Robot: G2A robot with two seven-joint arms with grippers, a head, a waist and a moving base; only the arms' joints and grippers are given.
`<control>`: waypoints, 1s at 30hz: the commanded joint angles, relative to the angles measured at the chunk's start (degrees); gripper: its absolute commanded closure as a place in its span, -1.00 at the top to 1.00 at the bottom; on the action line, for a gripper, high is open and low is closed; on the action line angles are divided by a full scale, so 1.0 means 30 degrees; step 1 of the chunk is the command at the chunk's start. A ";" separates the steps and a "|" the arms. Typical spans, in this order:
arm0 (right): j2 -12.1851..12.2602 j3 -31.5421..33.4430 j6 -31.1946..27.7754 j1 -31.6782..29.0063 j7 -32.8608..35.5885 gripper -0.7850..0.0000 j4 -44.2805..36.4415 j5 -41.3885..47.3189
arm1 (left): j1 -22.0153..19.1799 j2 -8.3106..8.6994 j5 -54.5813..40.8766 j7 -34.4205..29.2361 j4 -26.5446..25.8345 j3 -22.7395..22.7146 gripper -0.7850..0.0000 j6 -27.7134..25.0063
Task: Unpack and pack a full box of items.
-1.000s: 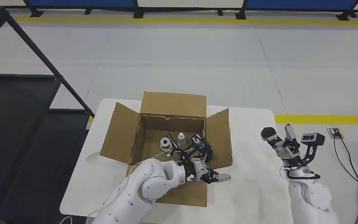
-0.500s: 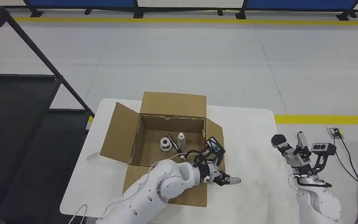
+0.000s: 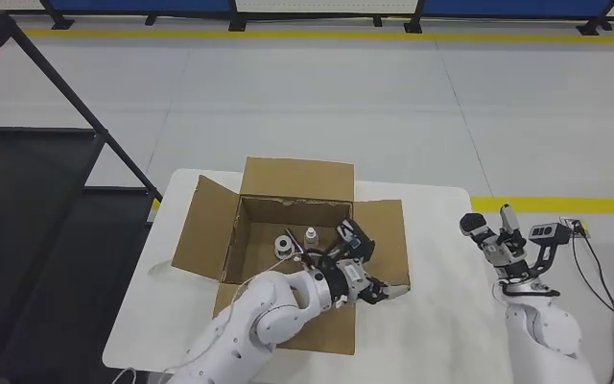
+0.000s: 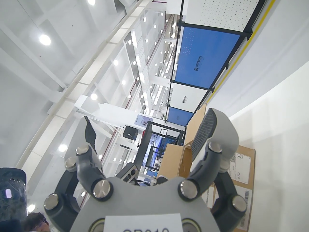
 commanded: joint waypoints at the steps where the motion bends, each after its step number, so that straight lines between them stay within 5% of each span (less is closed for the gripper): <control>1: 0.0005 -0.0395 0.0434 0.0436 -0.0597 1.00 -0.0215 -0.0934 | 0.1114 0.0385 0.0138 0.0035 -0.1453 -0.1628 1.00 -0.0021; 12: -0.0182 -0.4601 0.3310 0.2955 -0.3984 1.00 -0.3166 -0.9740 | 0.7149 0.1876 -0.0982 0.0784 -0.7155 -1.1066 1.00 -0.0528; 21: -0.0681 -0.9627 0.7253 0.5894 -0.2844 1.00 -0.2767 -1.4812 | 1.1056 0.2354 -0.4548 0.2284 -0.7569 -1.8105 1.00 -0.1193; 24: -0.0834 -1.0276 0.8607 0.6419 -0.2991 1.00 -0.2321 -1.5106 | 1.2036 0.2432 -0.5533 0.2587 -0.7189 -1.9765 1.00 -0.1573; 30: -0.0834 -1.0276 0.8607 0.6419 -0.2991 1.00 -0.2321 -1.5106 | 1.2134 0.2442 -0.5569 0.2608 -0.7152 -1.9927 1.00 -0.1640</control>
